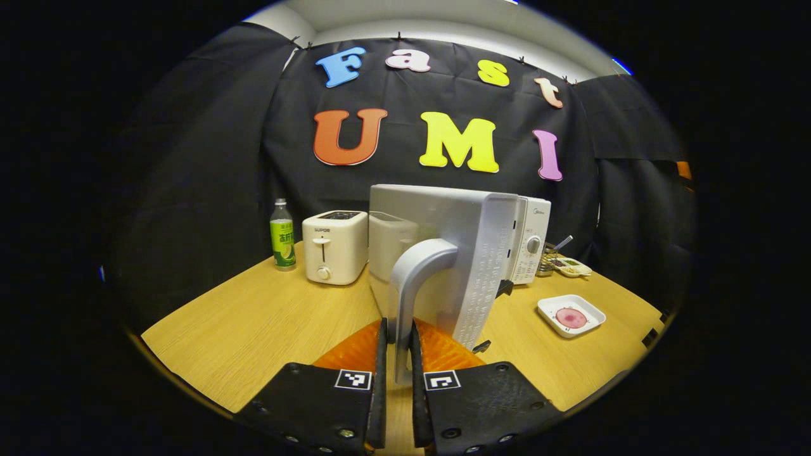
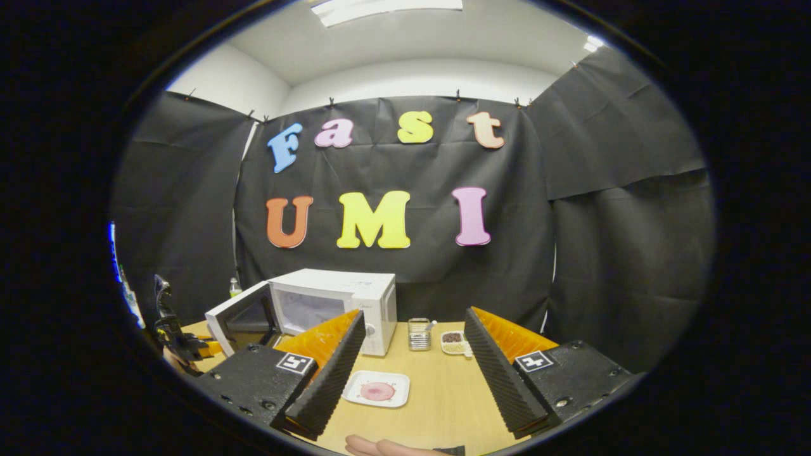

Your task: Open the microwave oven with the left hand, put the food in, and close the microwave oven.

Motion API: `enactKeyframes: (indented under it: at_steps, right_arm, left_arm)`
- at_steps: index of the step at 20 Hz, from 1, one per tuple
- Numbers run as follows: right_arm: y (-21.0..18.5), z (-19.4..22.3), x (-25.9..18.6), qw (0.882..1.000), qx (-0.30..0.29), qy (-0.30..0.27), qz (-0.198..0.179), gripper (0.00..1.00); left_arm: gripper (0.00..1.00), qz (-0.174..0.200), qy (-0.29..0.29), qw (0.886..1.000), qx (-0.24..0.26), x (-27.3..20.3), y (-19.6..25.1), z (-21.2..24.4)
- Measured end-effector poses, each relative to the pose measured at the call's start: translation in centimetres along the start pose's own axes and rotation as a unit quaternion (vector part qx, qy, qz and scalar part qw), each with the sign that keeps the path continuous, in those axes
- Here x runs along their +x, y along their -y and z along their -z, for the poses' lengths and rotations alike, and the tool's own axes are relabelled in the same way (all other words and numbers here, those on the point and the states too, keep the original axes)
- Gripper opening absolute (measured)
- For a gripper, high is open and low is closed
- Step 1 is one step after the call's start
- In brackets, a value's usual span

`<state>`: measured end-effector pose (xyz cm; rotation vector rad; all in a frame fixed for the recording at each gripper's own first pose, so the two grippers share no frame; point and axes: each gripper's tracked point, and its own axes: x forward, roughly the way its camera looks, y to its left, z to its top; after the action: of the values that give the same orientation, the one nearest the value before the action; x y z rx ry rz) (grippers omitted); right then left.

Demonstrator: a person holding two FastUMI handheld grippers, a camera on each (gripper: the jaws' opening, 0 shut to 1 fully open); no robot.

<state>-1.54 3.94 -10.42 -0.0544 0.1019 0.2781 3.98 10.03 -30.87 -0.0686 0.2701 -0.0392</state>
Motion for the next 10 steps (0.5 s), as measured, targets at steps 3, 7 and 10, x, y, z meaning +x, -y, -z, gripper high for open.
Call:
enactKeyframes:
  at_steps: [3, 7, 10]
  right_arm:
    - [-1.0, 0.5, 0.4, 1.000, -0.003, -0.007, -0.009, 0.91]
    - [-2.0, 2.2, 1.3, 0.999, -0.003, -0.030, -0.019, 0.91]
    - [-2.1, 4.2, 2.9, 0.998, -0.004, -0.060, -0.028, 0.91]
  left_arm:
    - [0.21, -0.037, 0.007, 0.999, -0.027, -2.1, -5.1, 0.2]
    - [0.72, -0.058, 0.028, 0.997, -0.043, -4.2, -8.4, -0.9]
    - [0.91, -0.073, 0.031, 0.996, -0.044, -5.6, -8.9, -1.7]
